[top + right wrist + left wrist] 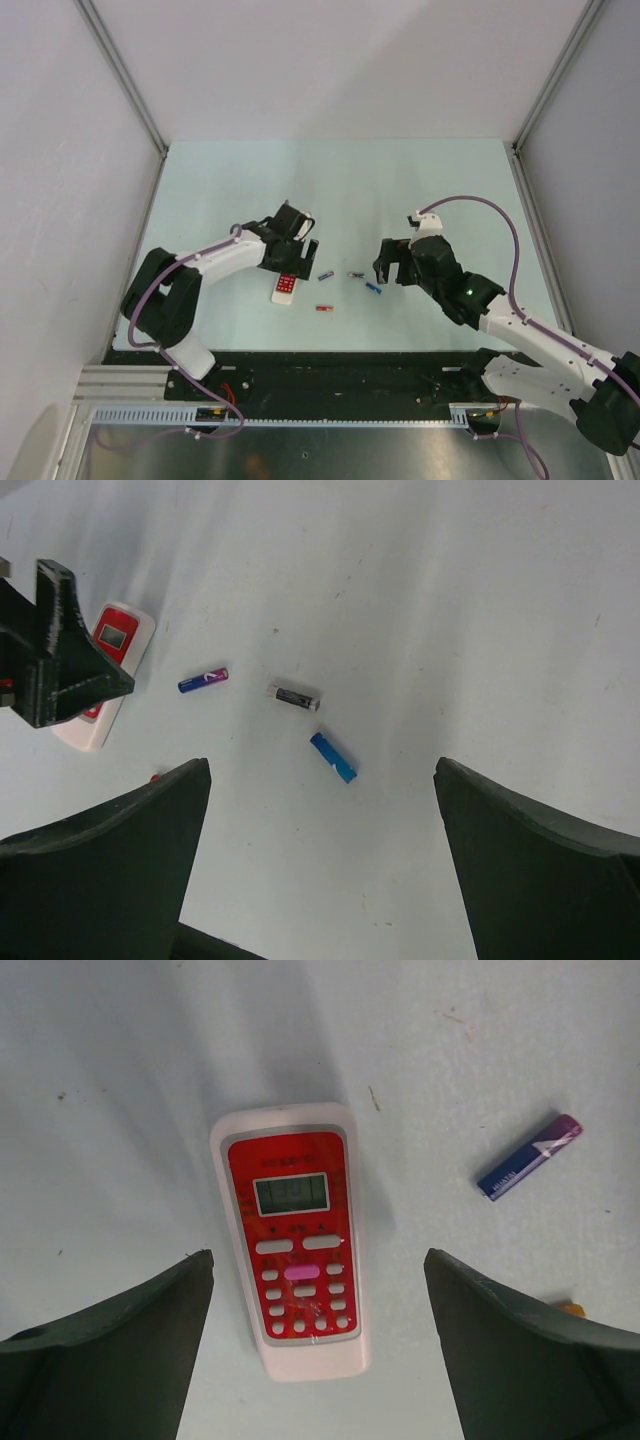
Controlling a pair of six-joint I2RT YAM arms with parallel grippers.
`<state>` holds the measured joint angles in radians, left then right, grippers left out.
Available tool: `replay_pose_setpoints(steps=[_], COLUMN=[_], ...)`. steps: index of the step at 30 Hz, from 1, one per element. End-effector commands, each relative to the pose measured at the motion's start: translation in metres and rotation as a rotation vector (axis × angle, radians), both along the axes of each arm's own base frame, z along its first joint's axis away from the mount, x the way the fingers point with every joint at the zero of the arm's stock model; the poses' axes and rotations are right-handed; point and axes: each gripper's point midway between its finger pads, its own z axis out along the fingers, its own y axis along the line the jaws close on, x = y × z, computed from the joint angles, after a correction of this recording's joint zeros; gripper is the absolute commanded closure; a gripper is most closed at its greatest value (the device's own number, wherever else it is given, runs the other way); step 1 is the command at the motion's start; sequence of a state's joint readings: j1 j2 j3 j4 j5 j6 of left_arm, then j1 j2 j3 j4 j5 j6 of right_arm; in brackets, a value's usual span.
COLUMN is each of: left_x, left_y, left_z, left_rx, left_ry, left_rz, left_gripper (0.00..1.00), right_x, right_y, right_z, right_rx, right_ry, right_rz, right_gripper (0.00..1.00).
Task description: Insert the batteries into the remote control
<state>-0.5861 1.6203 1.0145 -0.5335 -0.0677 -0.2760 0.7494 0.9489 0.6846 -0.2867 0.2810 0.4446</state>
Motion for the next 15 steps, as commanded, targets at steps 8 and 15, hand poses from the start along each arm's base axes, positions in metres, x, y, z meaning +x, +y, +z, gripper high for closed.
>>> replay_pose_setpoints(steps=[8, 15], left_x=[0.019, 0.025], left_y=[0.001, 0.003], left_z=[-0.009, -0.016], left_rx=[0.050, 0.073], left_ry=[-0.008, 0.002], left_rz=[-0.015, 0.005], left_gripper=[0.15, 0.18], right_x=[-0.005, -0.008], right_y=[0.001, -0.002], right_z=[0.007, 0.005], right_rx=[0.026, 0.023], right_ry=[-0.006, -0.002], right_rz=[0.004, -0.002], right_gripper=[0.00, 0.00])
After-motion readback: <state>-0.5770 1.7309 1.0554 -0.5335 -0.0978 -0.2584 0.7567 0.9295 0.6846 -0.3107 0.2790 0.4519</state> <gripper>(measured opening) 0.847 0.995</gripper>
